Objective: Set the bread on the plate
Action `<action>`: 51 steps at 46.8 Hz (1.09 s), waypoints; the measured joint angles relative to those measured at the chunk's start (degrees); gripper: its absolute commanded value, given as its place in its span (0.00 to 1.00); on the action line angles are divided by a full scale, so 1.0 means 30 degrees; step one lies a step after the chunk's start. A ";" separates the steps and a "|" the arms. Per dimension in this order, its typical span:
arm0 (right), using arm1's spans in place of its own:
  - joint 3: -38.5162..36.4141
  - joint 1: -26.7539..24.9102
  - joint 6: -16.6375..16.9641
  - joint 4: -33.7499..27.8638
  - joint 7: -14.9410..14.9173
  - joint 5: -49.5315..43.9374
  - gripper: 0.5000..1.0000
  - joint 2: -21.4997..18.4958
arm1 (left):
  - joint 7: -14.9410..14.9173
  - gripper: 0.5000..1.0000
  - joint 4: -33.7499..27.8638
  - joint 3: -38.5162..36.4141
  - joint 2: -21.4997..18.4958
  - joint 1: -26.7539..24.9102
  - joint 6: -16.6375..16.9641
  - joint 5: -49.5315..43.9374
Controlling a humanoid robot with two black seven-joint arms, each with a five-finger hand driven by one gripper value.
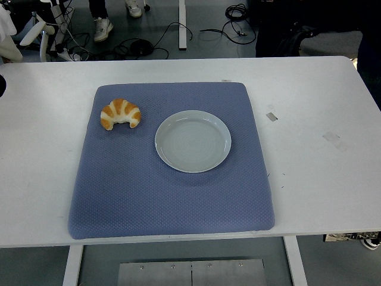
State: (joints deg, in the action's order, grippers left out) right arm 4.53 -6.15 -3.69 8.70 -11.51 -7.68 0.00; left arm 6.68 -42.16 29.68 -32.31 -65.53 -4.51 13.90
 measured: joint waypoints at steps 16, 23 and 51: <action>-0.0004 0.0000 0.0000 0.0000 -0.0001 -0.0003 1.00 0.0000 | 0.0111 0.96 0.0009 -0.0150 -0.0093 0.0014 -0.0821 0.0004; -0.0004 0.0001 0.0000 0.0000 -0.0002 0.0003 1.00 0.0000 | 0.0112 0.96 0.0001 -0.0186 -0.0142 0.0045 -0.1540 0.0016; -0.0006 0.0001 0.0000 0.0000 -0.0001 -0.0001 1.00 0.0000 | 0.0059 0.95 0.0023 -0.0343 -0.0722 -0.0154 -0.1804 0.1896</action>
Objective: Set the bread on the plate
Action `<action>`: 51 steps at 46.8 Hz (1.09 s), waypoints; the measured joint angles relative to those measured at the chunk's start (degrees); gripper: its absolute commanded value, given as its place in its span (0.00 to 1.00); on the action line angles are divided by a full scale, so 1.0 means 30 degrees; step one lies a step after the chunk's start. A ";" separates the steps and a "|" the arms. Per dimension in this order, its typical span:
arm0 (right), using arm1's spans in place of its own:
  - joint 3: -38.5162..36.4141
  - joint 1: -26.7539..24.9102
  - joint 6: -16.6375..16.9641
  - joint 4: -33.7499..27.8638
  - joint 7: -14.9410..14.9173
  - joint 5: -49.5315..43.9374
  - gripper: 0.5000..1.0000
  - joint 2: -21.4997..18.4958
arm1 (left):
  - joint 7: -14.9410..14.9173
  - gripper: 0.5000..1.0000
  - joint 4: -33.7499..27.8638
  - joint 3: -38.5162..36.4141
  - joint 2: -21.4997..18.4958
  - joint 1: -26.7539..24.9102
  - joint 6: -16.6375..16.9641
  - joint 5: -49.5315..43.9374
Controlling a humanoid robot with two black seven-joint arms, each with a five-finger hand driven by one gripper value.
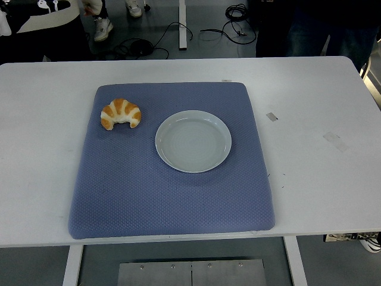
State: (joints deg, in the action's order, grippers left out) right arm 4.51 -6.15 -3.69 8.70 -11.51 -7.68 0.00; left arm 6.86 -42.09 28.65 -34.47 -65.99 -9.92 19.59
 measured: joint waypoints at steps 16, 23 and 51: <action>0.0007 -0.0001 0.0000 0.0000 0.0001 0.0007 1.00 0.0000 | 0.0023 0.96 -0.0166 0.0004 0.0007 -0.0057 0.0756 0.1647; 0.0006 0.0000 0.0000 0.0000 0.0001 0.0002 1.00 0.0000 | 0.0008 0.96 -0.0179 0.0004 0.0035 -0.0182 0.0760 0.2016; 0.0007 0.0000 0.0000 0.0000 -0.0003 -0.0003 1.00 0.0000 | -0.0002 0.96 -0.0210 -0.1632 0.0037 -0.0672 0.0523 0.2149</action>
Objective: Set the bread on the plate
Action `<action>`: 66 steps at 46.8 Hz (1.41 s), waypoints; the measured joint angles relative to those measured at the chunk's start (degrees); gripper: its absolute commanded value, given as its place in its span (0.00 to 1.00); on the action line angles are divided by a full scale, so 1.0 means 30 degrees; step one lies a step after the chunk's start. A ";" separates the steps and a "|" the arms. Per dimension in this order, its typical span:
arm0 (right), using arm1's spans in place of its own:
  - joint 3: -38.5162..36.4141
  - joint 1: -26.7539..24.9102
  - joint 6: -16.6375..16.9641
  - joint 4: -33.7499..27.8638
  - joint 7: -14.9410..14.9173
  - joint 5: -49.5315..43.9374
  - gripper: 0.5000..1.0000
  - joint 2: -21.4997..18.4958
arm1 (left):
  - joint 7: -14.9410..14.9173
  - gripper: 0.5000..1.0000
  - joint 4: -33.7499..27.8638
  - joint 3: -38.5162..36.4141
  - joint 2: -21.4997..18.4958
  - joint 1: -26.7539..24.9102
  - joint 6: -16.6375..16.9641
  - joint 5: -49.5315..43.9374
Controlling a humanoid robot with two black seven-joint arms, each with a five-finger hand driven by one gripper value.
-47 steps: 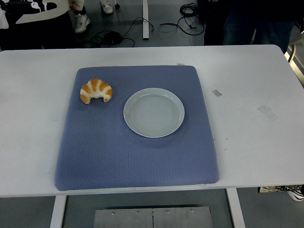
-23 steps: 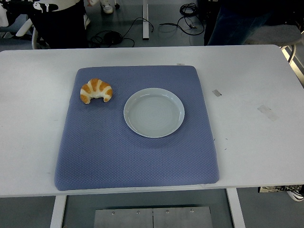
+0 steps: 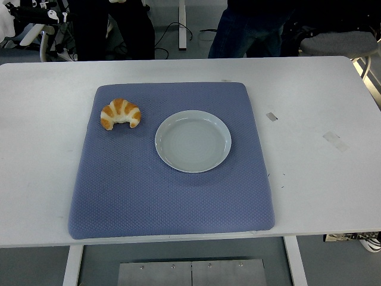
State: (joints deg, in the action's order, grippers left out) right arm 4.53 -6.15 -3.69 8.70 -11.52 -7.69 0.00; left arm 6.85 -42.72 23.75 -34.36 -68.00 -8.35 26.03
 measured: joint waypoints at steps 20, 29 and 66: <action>-0.0003 -0.0003 0.0000 0.0000 0.0003 0.0000 1.00 0.0000 | -0.0173 0.96 -0.0734 -0.2289 -0.0123 -0.0903 0.0126 0.0564; -0.0002 0.0000 0.0000 0.0000 0.0002 0.0005 1.00 0.0000 | -0.0151 0.96 -0.0754 -0.2284 -0.0125 -0.0809 0.0126 0.0538; 0.0002 -0.0001 0.0000 0.0000 0.0003 0.0001 1.00 0.0000 | -0.0170 0.96 -0.0755 -0.2261 -0.0235 -0.0662 0.0117 0.0523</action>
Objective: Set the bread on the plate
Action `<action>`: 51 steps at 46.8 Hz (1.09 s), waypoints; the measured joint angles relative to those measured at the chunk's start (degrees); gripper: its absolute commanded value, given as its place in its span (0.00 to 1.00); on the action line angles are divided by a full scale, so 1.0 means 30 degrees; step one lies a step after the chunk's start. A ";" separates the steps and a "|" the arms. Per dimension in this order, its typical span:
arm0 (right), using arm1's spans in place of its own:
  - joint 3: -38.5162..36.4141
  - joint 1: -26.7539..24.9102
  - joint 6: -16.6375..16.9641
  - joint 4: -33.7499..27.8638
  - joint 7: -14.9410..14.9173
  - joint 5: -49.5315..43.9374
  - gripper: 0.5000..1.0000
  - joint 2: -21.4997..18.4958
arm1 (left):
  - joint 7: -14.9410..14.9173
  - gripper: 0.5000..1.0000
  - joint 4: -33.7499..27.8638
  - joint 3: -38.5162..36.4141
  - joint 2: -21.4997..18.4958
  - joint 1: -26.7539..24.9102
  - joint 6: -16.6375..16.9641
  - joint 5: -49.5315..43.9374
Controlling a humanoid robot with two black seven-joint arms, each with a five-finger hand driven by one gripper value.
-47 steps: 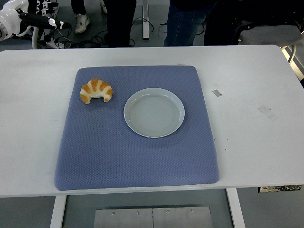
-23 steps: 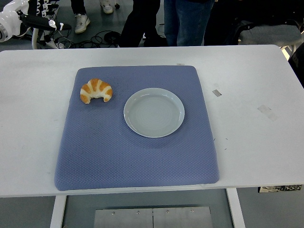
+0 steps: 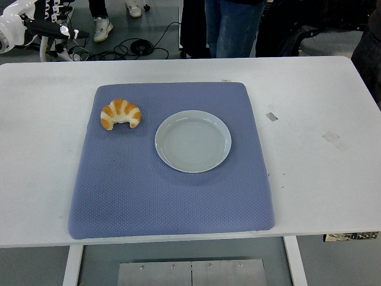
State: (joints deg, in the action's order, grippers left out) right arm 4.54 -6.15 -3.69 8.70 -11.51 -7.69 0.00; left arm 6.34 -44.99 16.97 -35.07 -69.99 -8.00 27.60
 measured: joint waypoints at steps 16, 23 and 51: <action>-0.0010 -0.0001 0.0000 0.0000 0.0000 0.0000 1.00 0.0000 | -0.0051 0.96 0.0001 -0.0061 0.0048 0.0067 0.0000 0.0028; -0.0006 0.0000 0.0000 0.0000 0.0000 -0.0001 1.00 0.0000 | -0.0084 0.96 -0.0001 -0.0114 0.0039 0.0098 0.0000 0.0029; -0.0002 0.0001 0.0000 0.0000 -0.0002 -0.0007 1.00 0.0000 | -0.0543 0.92 -0.1662 -0.2683 0.0195 -0.0125 -0.0024 0.1726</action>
State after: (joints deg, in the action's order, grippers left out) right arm 4.53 -6.15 -3.69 8.70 -11.52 -7.71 0.00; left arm 4.71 -49.97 8.92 -34.48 -70.36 -8.07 32.78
